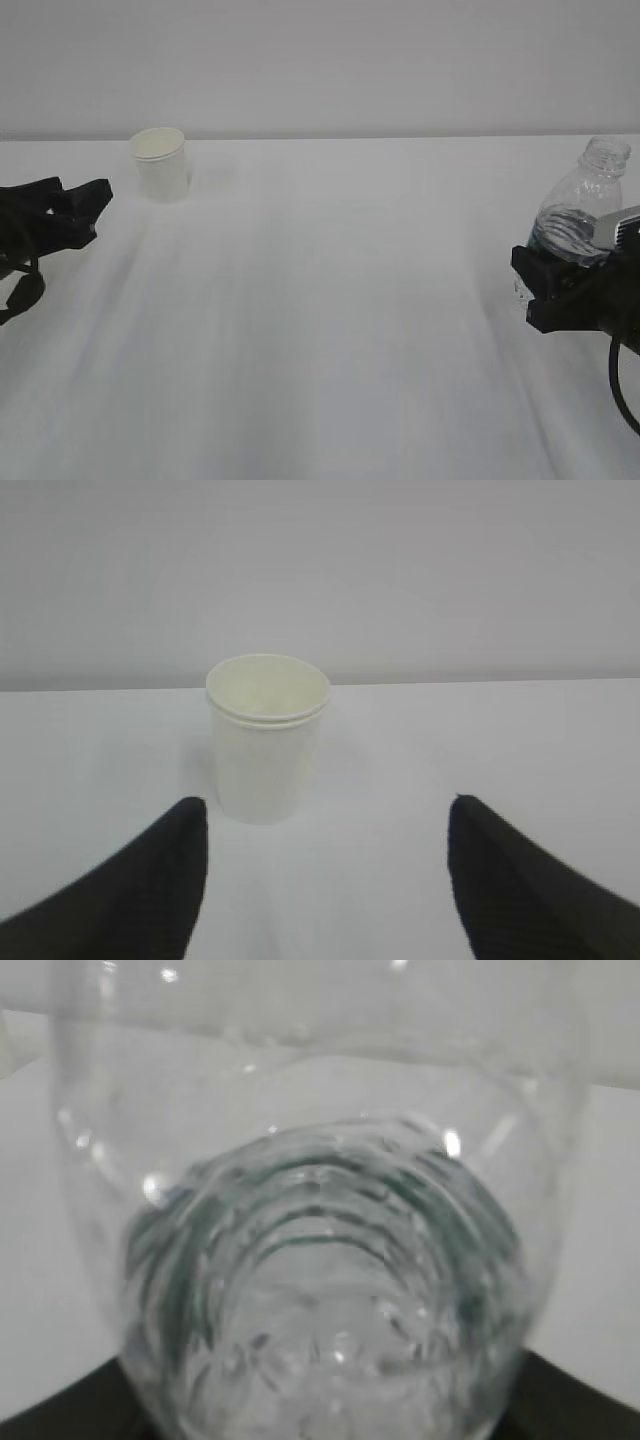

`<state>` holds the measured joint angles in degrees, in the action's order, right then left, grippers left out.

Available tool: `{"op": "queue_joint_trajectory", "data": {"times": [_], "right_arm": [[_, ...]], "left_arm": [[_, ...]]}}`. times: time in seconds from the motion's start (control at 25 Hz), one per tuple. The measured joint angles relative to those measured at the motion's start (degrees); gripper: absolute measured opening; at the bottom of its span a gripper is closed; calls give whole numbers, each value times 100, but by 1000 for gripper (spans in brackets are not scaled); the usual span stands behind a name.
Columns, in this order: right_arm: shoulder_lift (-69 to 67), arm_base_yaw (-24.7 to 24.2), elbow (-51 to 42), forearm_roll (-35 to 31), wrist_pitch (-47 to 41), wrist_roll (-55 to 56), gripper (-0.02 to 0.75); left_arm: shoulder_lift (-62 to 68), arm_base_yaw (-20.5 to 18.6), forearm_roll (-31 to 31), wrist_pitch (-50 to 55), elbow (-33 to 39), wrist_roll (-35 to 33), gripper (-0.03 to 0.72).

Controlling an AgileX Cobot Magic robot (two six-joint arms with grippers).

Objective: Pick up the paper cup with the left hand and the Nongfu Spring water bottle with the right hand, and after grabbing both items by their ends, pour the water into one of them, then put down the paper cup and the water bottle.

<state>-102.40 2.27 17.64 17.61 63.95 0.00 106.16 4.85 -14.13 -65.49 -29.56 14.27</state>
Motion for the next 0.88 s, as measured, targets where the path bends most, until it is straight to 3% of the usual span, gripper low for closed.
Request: {"op": "queue_joint_trajectory", "data": {"times": [0.12,0.2,0.48,0.88], "right_arm": [[0,0,0,0,0,0,406],[0,0,0,0,0,0,406],[0,0,0,0,0,0,406],[0,0,0,0,0,0,405]], "left_arm": [[252,0,9,0,-241,0,638],[469,0,9,0,-404,-18,665],[1197,0,-171,0,-882,-415,681],[2257,0,-476,-10,-1715,-469,688]]}}
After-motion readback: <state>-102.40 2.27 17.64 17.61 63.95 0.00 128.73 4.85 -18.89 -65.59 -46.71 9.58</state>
